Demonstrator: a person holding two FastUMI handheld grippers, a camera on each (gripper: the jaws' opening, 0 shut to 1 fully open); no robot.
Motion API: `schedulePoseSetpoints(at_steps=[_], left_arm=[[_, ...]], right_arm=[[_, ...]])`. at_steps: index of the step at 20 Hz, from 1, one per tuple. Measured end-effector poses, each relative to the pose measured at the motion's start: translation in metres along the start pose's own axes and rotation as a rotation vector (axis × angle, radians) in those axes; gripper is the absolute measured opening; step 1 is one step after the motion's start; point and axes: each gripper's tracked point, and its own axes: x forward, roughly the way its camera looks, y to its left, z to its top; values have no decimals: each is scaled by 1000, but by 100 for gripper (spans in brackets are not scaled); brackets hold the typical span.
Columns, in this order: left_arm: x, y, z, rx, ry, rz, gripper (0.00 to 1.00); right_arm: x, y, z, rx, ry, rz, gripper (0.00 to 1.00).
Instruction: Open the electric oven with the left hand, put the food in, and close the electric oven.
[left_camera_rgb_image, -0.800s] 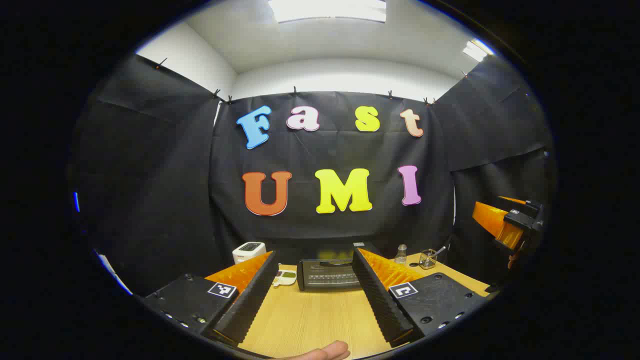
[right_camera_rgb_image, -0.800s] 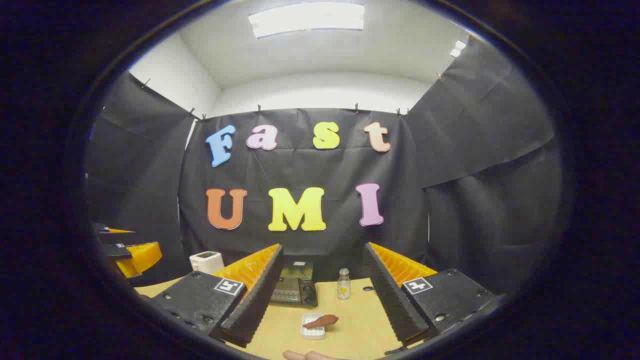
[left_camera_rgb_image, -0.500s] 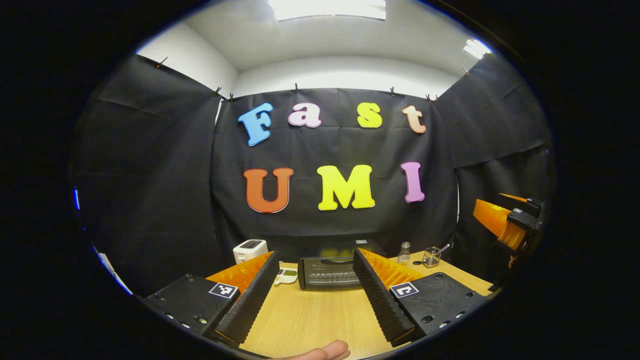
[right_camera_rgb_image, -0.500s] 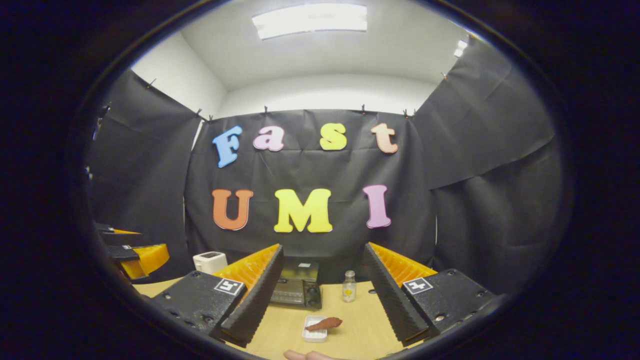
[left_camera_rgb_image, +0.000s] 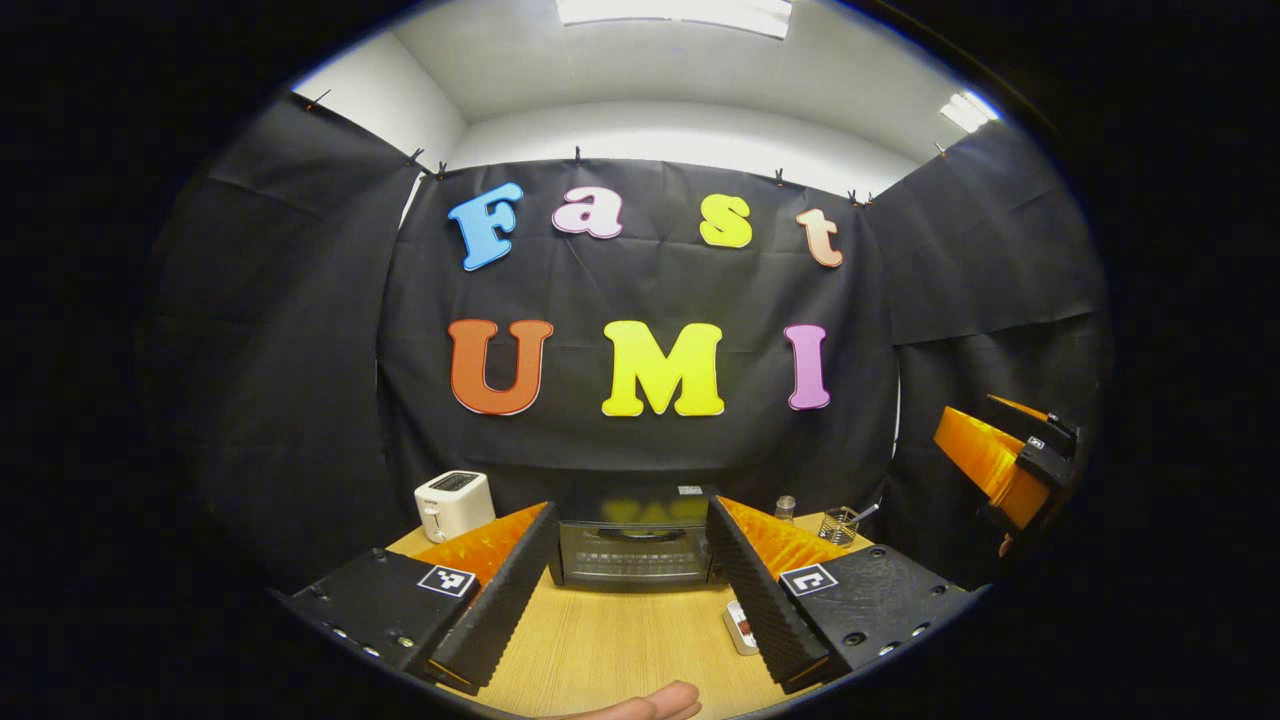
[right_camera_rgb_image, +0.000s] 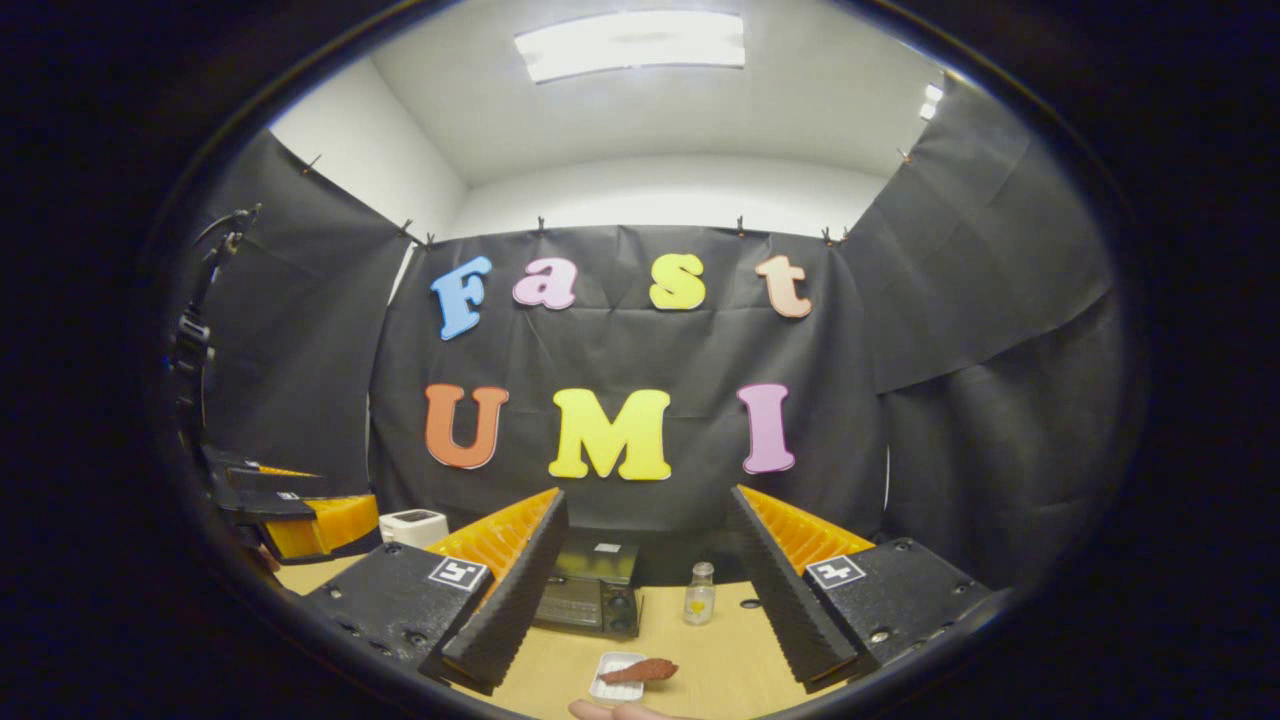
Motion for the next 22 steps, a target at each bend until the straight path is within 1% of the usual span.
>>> schedulePoseSetpoints(at_steps=[4, 8, 9, 10, 11, 12, 13, 14, 19, 20, 21, 22], left_arm=[[50, -9, -15, -4, 41, -14, 95], [108, -25, -31, 23, 58, -35, 95], [123, -30, -43, 29, 79, -41, 95], [137, -34, -55, 39, 109, -40, 95], [150, -36, -67, 47, 138, -34, 95], [164, -37, -79, 52, 164, -33, 95], [178, -39, -90, 51, 191, -33, 95], [191, -39, -102, 51, 217, -34, 95], [241, -21, -155, 47, 338, -3, 96], [248, -19, -163, 42, 346, -3, 96], [255, -16, -170, 40, 361, -4, 96], [261, -13, -177, 41, 377, 1, 96]], right_arm=[[20, -22, -10, 7, 20, -11, 100], [29, -55, -14, 12, 17, -47, 100], [30, -60, -15, 12, 18, -48, 96], [32, -65, -17, 9, 19, -51, 96], [31, -73, -20, 4, 22, -57, 100], [31, -81, -23, 0, 25, -64, 96], [32, -89, -25, -2, 25, -73, 96], [32, -98, -28, -7, 31, -80, 100], [37, -137, -48, 36, 74, -120, 100], [39, -143, -52, 39, 77, -126, 96], [39, -150, -53, 38, 77, -136, 96], [39, -156, -55, 38, 75, -142, 100]])
